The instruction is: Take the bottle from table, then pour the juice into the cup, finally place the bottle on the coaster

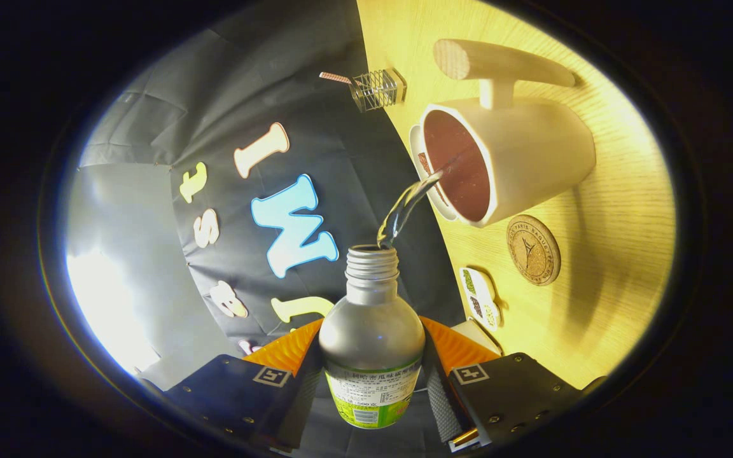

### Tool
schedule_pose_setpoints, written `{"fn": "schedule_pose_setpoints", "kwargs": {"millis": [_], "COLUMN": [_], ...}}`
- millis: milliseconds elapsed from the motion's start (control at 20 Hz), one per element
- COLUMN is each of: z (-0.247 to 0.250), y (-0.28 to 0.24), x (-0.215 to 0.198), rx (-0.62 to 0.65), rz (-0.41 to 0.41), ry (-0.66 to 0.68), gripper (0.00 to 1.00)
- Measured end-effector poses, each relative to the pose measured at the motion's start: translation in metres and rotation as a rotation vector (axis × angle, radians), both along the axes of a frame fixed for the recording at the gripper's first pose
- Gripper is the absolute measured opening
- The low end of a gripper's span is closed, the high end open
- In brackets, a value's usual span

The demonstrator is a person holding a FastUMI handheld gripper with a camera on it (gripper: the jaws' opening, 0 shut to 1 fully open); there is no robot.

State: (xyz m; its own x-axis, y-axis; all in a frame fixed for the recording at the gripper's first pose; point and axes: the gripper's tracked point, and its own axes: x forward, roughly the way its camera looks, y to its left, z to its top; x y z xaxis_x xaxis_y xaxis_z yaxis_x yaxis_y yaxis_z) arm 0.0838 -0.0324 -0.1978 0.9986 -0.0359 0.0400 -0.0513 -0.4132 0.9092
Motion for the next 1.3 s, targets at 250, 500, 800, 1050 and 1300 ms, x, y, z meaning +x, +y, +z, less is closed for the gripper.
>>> {"fn": "schedule_pose_setpoints", "kwargs": {"millis": [250, 500, 800, 1050, 1300], "z": [0.010, 0.013, 0.013, 0.017, 0.021], "y": [0.001, 0.000, -0.003, -0.005, -0.013], "x": [-0.002, -0.004, -0.004, -0.004, -0.003], "rx": [0.030, 0.067, 0.111, 0.138, 0.164], "rz": [-0.004, -0.014, -0.022, -0.034, -0.054], "ry": [-0.007, -0.010, -0.004, -0.006, -0.015], "gripper": [0.77, 0.77, 0.77, 0.77, 0.77]}}
